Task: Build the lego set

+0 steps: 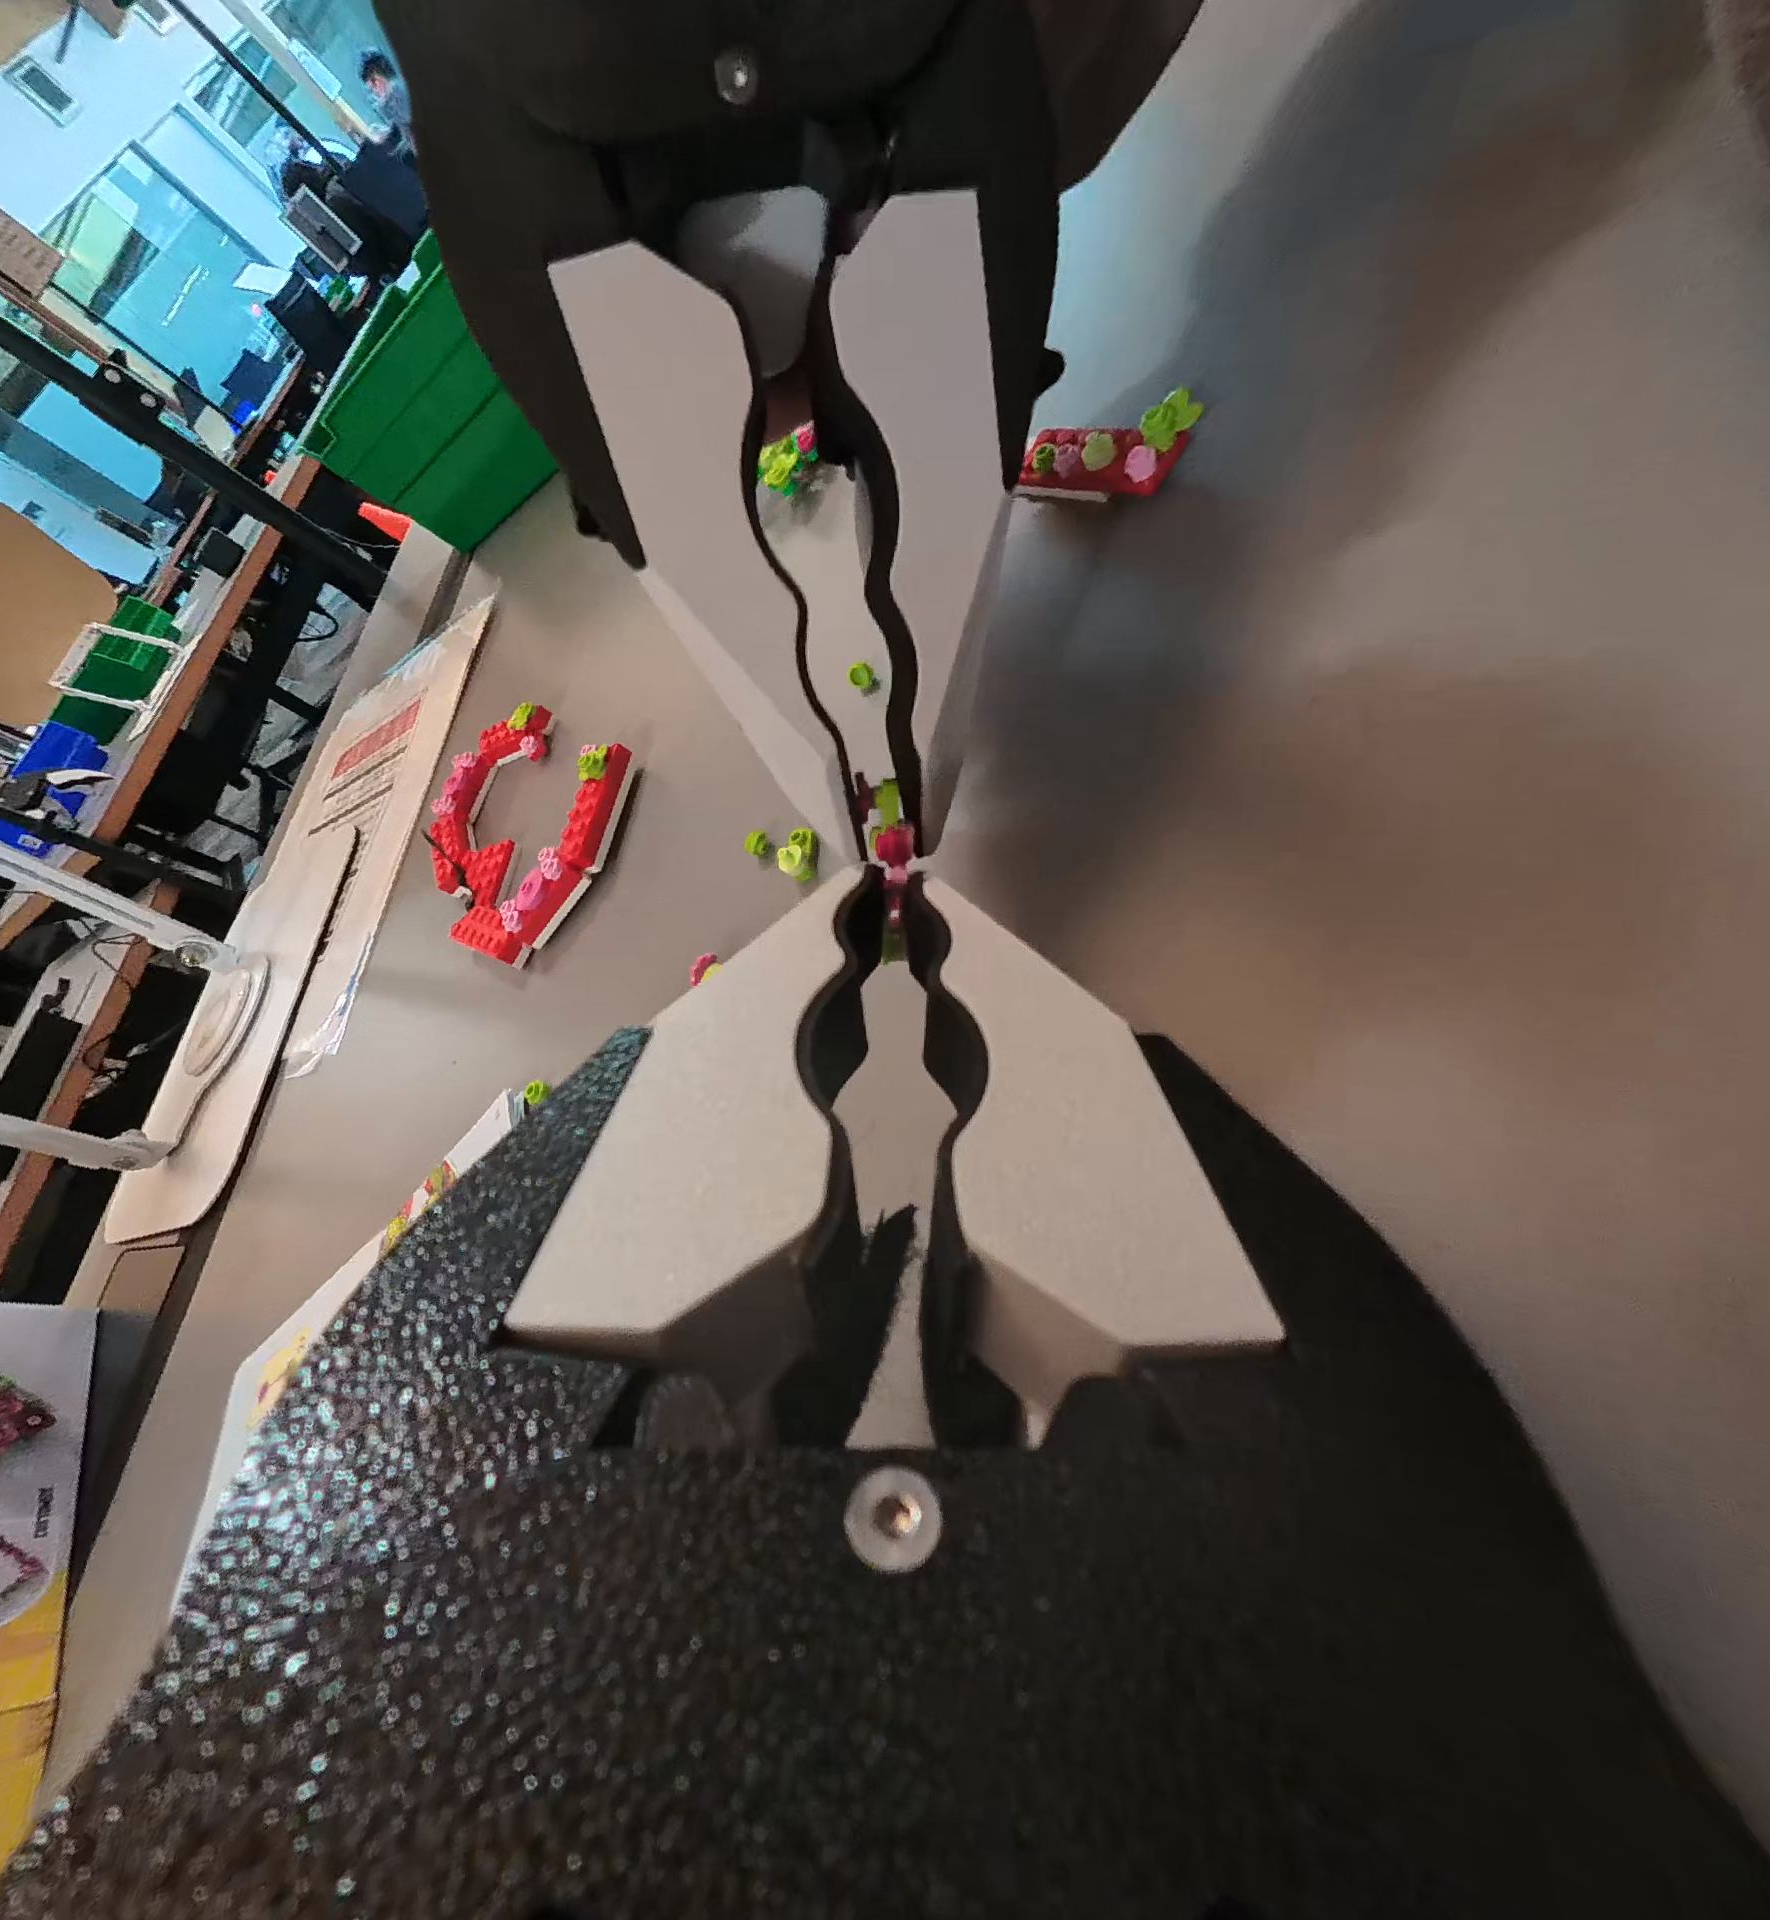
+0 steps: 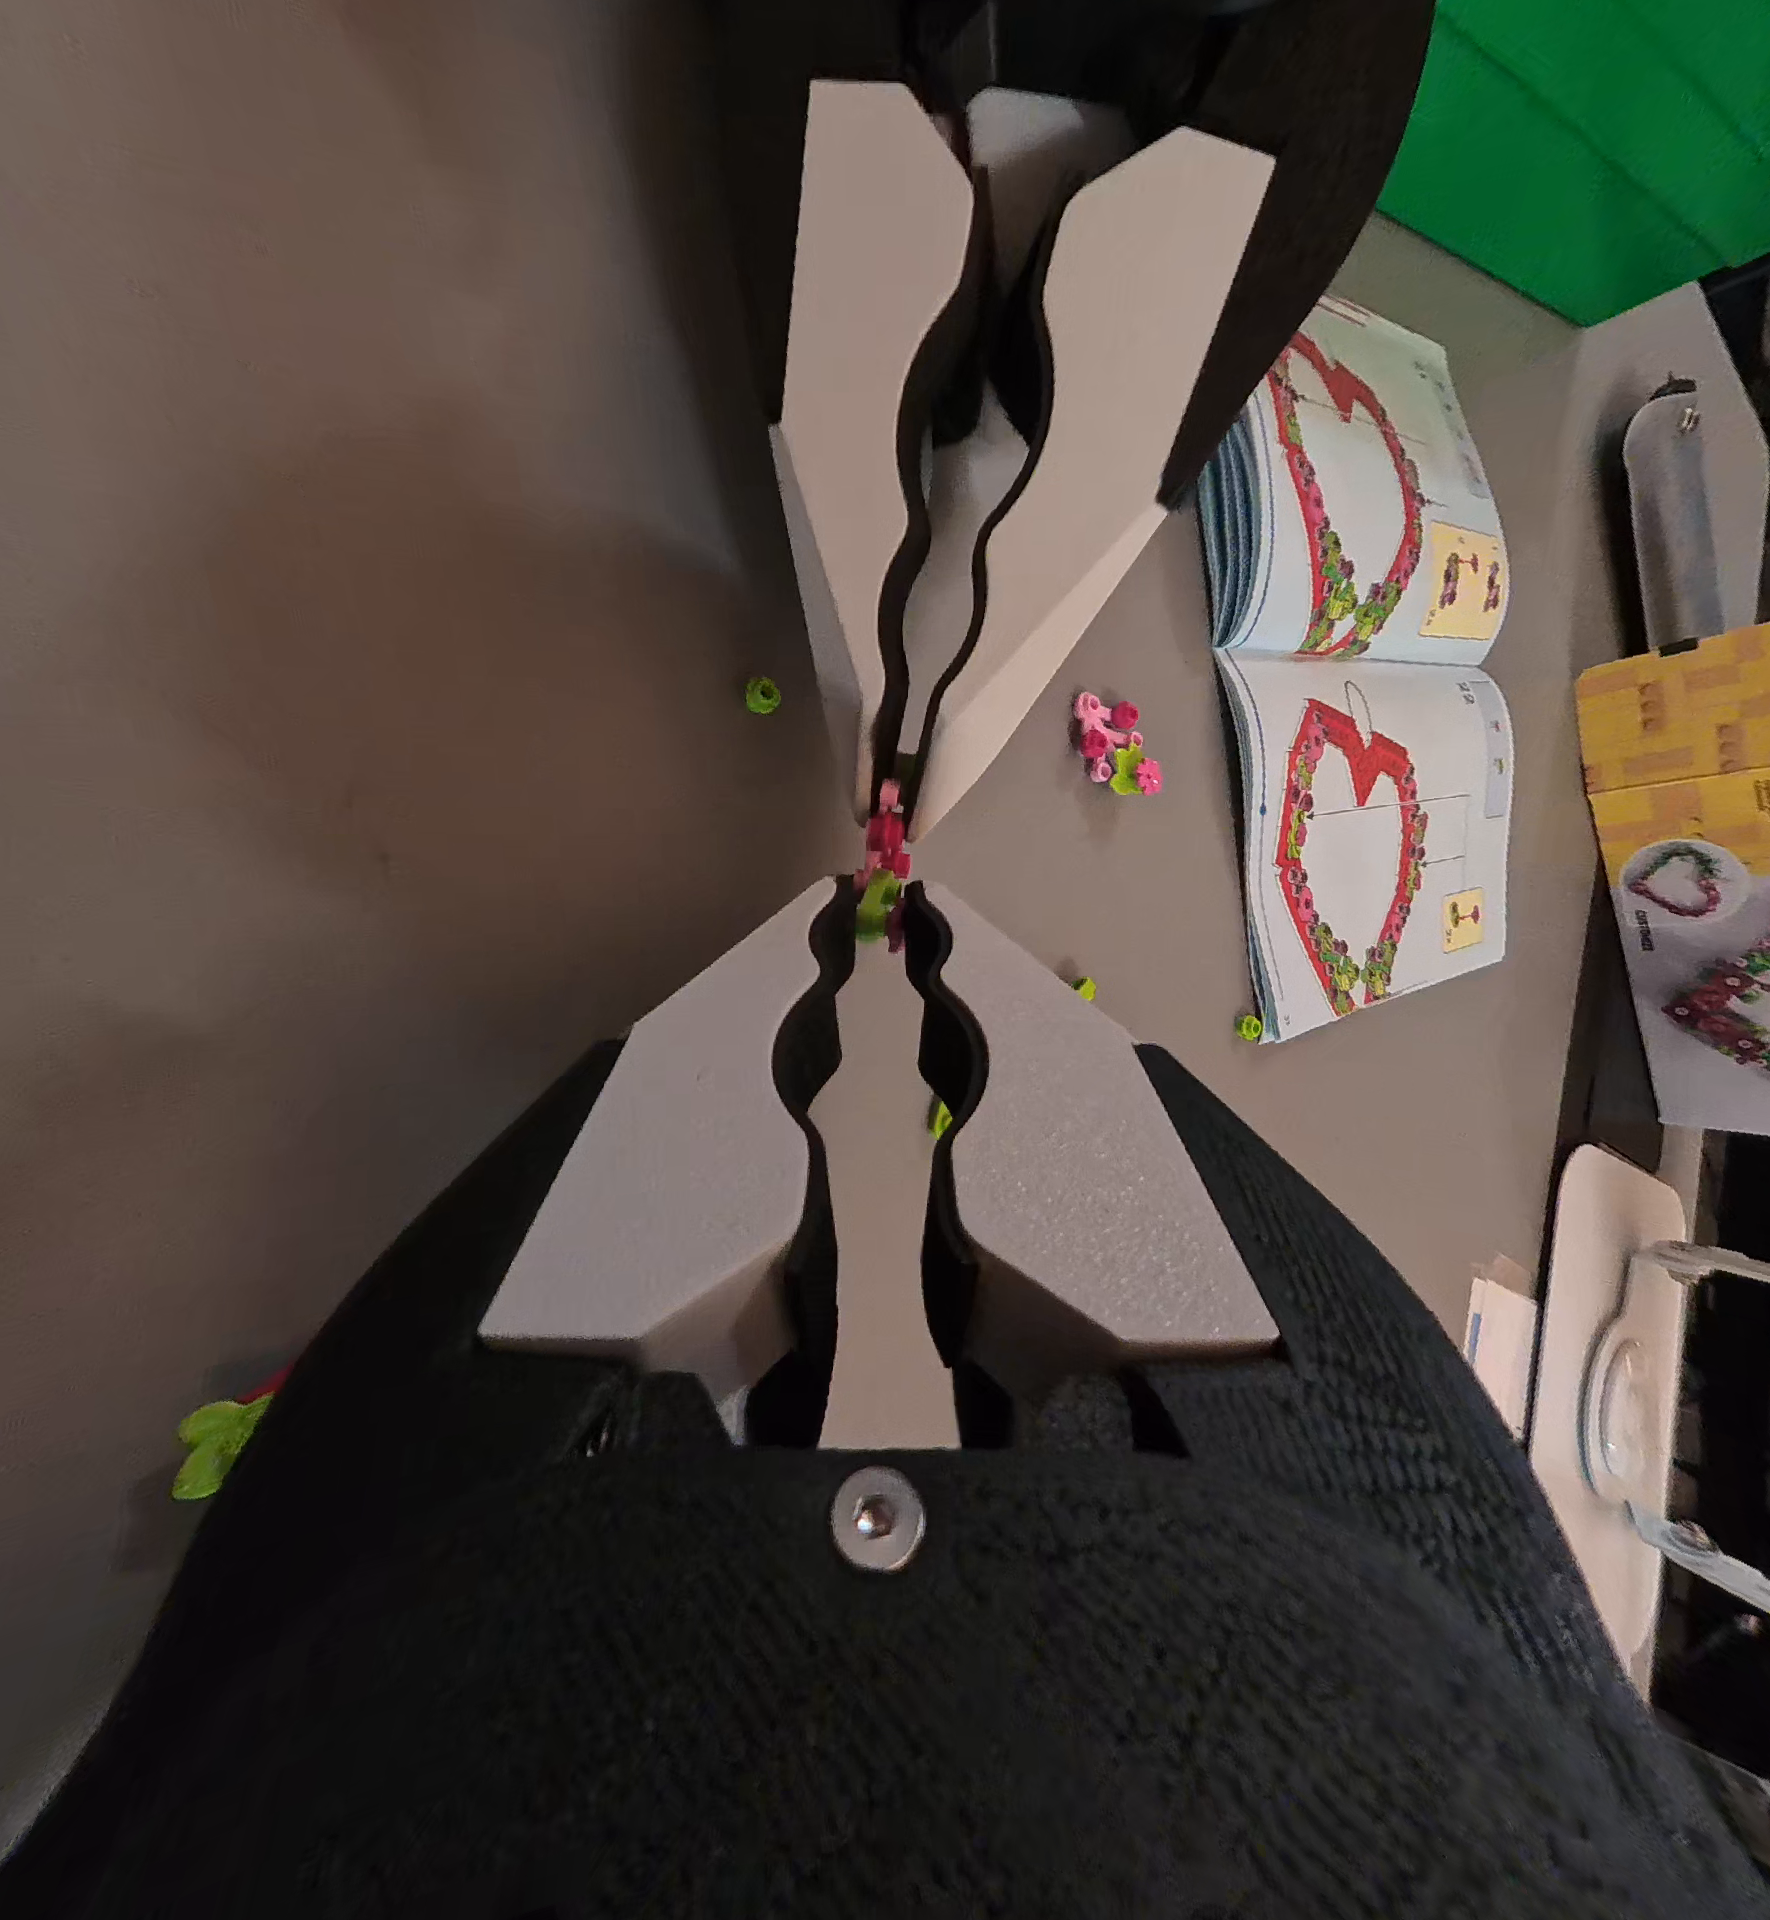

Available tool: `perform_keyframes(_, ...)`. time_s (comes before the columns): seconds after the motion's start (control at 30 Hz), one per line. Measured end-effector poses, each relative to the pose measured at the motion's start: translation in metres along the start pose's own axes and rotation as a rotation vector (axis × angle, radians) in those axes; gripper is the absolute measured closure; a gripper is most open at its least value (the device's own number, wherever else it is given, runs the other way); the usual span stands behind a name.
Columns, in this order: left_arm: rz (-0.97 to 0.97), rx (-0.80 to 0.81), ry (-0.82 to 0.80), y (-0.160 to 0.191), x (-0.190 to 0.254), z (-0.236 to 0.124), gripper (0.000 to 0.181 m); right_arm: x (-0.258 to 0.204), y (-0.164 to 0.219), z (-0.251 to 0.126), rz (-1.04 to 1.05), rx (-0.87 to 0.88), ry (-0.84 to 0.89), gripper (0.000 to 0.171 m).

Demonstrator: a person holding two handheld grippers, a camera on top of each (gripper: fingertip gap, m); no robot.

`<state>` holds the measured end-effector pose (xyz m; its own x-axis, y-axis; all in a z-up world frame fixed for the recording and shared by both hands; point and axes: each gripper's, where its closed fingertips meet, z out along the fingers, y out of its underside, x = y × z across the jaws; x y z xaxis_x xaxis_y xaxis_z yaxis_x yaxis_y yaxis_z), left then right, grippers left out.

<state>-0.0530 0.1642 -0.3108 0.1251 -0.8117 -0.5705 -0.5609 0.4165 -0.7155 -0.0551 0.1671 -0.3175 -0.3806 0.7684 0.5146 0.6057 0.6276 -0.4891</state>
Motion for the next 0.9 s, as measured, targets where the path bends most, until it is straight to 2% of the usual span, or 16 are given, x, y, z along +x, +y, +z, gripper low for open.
perform_keyframes(0.03, 0.004, -0.004, -0.003, 0.001, 0.0, 0.0, 0.179, 0.001, 0.0, 0.001, 0.003, 0.003, 0.006, 0.163)
perform_keyframes(0.13, -0.003, -0.007, -0.012, 0.002, -0.002, 0.0, 0.179, 0.003, 0.0, 0.001, 0.073, 0.031, 0.022, 0.161)
perform_keyframes(0.17, -0.005, -0.015, -0.017, 0.003, -0.004, 0.0, 0.179, 0.003, 0.001, 0.001, 0.102, 0.037, 0.013, 0.15)
perform_keyframes(0.3, -0.016, -0.049, -0.022, 0.01, -0.005, 0.002, 0.179, 0.009, 0.0, -0.005, 0.163, 0.075, 0.056, 0.136)
perform_keyframes(0.6, -0.137, -0.001, 0.01, 0.006, -0.006, 0.0, 0.179, 0.008, 0.0, 0.002, 0.065, -0.012, 0.106, 0.152)
perform_keyframes(0.7, -0.136, 0.0, 0.015, 0.006, -0.005, 0.0, 0.179, 0.008, 0.002, 0.004, 0.08, -0.038, 0.083, 0.16)
perform_keyframes(0.9, -0.085, 0.001, 0.014, 0.004, -0.003, 0.0, 0.179, 0.005, 0.001, 0.003, 0.035, -0.062, 0.033, 0.161)
